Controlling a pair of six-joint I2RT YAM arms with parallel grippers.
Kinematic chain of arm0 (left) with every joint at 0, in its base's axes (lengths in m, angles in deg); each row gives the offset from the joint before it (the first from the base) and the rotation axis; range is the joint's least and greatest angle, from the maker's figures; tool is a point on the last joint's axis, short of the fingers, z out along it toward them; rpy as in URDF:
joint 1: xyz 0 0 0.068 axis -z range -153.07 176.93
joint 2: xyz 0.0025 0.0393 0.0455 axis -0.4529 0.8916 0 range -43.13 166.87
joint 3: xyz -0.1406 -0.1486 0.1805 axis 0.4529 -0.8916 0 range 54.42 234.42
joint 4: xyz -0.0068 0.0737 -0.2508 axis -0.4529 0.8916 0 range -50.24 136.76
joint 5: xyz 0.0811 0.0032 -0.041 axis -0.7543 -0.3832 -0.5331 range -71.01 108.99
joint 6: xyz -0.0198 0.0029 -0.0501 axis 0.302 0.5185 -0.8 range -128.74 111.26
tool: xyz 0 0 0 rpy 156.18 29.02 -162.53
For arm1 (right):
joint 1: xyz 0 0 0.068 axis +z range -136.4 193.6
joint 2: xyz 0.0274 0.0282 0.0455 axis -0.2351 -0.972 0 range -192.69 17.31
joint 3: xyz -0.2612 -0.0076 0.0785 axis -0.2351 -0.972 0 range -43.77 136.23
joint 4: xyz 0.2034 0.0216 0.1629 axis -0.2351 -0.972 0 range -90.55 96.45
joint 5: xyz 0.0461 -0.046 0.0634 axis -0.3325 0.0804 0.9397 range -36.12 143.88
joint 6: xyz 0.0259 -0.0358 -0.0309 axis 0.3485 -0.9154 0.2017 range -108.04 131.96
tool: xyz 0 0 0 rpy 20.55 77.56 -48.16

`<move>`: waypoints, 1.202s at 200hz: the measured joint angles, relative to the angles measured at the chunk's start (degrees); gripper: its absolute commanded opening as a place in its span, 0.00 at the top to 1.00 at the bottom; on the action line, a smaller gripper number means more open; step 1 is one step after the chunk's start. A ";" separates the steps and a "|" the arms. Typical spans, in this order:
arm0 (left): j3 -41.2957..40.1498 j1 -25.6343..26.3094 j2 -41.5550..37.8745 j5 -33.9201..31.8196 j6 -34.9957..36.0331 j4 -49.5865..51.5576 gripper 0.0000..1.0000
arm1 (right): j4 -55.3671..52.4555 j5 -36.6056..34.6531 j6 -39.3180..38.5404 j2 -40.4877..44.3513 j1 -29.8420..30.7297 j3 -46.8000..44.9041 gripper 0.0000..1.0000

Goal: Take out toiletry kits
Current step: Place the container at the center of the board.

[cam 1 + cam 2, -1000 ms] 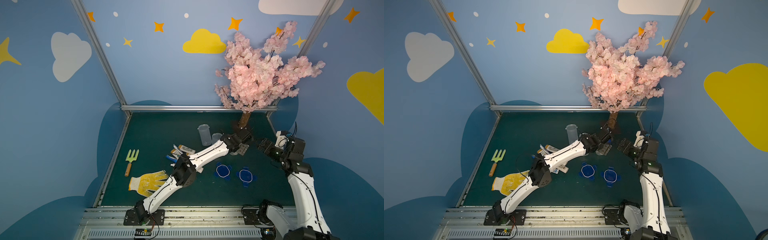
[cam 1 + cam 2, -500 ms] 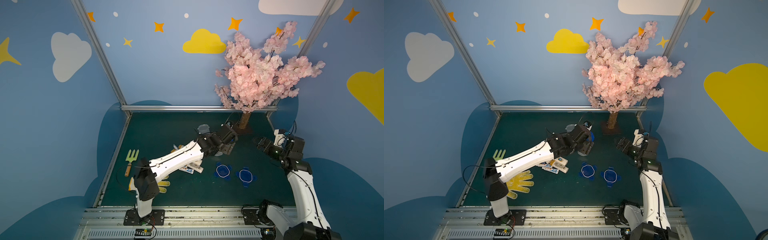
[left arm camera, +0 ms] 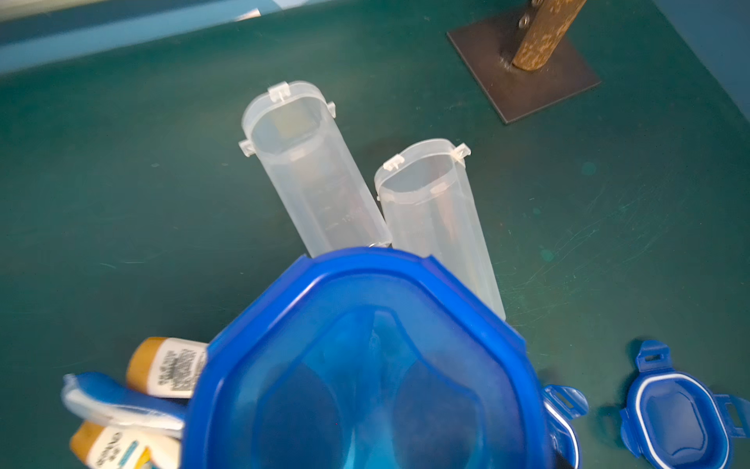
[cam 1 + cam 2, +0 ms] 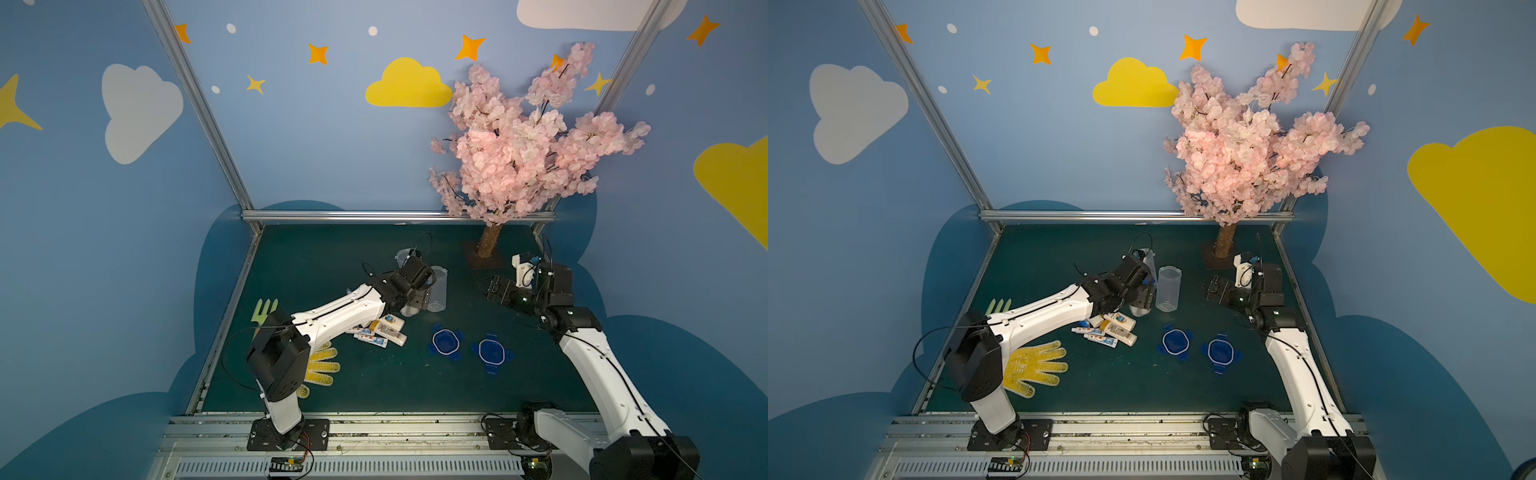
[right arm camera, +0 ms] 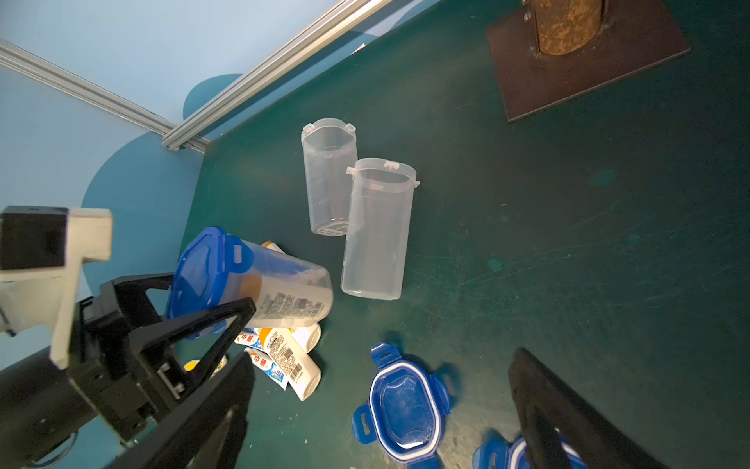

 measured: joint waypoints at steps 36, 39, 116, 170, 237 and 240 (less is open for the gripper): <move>-3.37 -0.24 0.42 1.40 -0.31 -5.29 0.51 | 0.20 -0.92 0.33 -0.02 0.48 0.02 0.03; -3.45 -0.24 0.42 1.46 -0.28 -5.40 0.51 | 0.22 -0.90 0.37 -0.02 0.50 0.02 0.03; -7.87 0.37 0.85 1.31 0.00 -11.17 0.08 | 4.20 0.00 1.84 -0.02 1.18 -0.15 0.03; -7.98 2.25 0.31 0.04 -0.04 -12.13 0.01 | 5.77 0.11 2.05 -0.07 2.14 -0.26 0.03; -11.87 5.09 -7.61 -1.36 -1.81 -9.14 0.01 | 6.62 0.24 2.43 -2.21 3.54 -0.26 0.03; -12.00 5.14 -8.09 -1.40 -1.95 -8.90 0.01 | 6.62 0.24 2.43 -2.29 3.65 -0.26 0.03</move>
